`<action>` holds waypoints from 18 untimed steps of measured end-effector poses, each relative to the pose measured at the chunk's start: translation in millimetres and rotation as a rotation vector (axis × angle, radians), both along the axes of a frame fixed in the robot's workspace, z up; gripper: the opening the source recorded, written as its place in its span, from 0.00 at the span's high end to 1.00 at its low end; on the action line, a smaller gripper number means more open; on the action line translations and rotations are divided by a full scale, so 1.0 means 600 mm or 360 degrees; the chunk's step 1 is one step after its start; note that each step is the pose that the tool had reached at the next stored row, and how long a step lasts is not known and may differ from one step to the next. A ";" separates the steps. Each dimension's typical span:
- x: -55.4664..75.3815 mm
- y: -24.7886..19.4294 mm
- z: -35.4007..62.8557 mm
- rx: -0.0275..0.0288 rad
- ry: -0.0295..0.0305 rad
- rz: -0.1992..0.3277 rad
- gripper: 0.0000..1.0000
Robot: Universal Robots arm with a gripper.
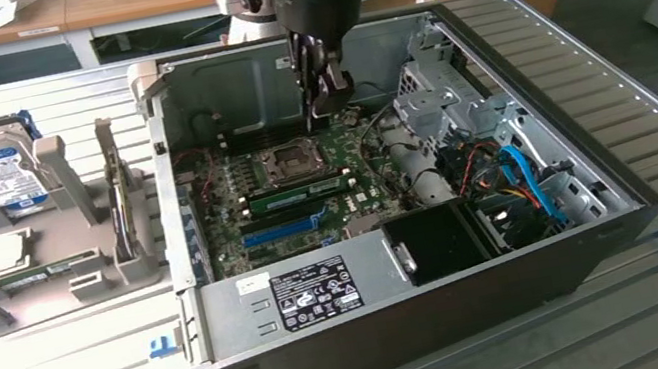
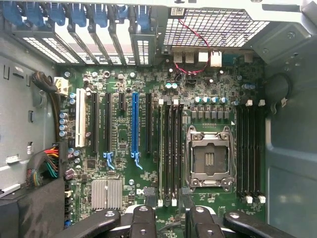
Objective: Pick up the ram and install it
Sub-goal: 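Press down the ram until it locks into place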
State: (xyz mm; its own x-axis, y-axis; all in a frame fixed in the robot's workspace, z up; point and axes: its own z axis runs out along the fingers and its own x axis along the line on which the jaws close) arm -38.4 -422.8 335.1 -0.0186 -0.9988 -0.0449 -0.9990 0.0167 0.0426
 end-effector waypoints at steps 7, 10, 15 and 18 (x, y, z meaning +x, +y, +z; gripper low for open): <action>0.000 0.0000 0.000 0.00000 0.00001 0.0000 0.68; 0.000 0.0000 0.000 0.00000 0.00000 0.0000 0.69; 0.000 0.0000 0.000 0.00000 0.00001 0.0000 0.87; 0.000 0.0000 0.000 0.00001 0.00000 0.0000 0.90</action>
State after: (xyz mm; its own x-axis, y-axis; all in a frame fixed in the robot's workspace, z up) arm -38.4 -422.8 335.1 -0.0186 -0.9988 -0.0450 -0.9990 0.0167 0.0426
